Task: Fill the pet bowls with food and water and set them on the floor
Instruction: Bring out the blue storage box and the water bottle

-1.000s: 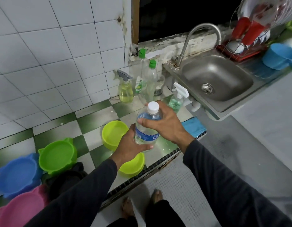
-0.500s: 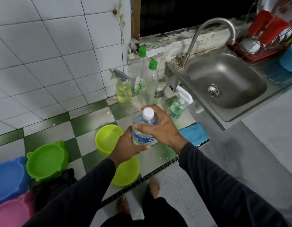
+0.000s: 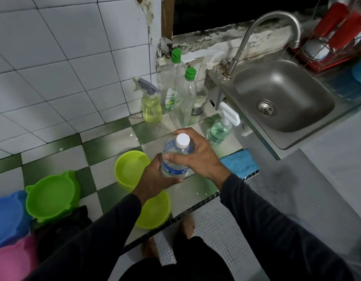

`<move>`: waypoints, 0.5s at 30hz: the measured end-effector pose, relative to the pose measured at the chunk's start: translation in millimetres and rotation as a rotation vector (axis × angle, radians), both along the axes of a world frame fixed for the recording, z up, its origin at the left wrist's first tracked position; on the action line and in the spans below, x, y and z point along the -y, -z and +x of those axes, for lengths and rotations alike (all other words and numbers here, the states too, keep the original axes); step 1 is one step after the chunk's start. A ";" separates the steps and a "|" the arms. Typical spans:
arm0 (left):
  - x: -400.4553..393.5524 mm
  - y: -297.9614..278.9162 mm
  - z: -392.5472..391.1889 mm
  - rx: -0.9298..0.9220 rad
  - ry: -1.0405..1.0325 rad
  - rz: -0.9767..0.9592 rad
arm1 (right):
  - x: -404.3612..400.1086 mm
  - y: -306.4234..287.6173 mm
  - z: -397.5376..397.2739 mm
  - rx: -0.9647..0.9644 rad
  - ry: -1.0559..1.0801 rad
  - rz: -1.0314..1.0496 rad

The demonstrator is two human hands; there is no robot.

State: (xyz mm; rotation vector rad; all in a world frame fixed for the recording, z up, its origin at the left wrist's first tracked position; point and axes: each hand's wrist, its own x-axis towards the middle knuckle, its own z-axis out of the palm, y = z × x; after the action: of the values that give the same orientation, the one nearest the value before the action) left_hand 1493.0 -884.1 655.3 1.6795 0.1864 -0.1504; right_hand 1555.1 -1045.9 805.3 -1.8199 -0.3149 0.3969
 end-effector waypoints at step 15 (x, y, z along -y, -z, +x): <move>0.8 -10.3 -5.5 0.006 0.020 0.007 | 2.5 2.1 -5.6 -0.033 -0.001 -0.007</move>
State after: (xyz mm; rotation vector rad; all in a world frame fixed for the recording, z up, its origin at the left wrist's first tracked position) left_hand 1487.5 -884.9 665.6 1.6894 0.1653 -0.1597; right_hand 1549.5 -1048.4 803.2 -1.8184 -0.2922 0.4283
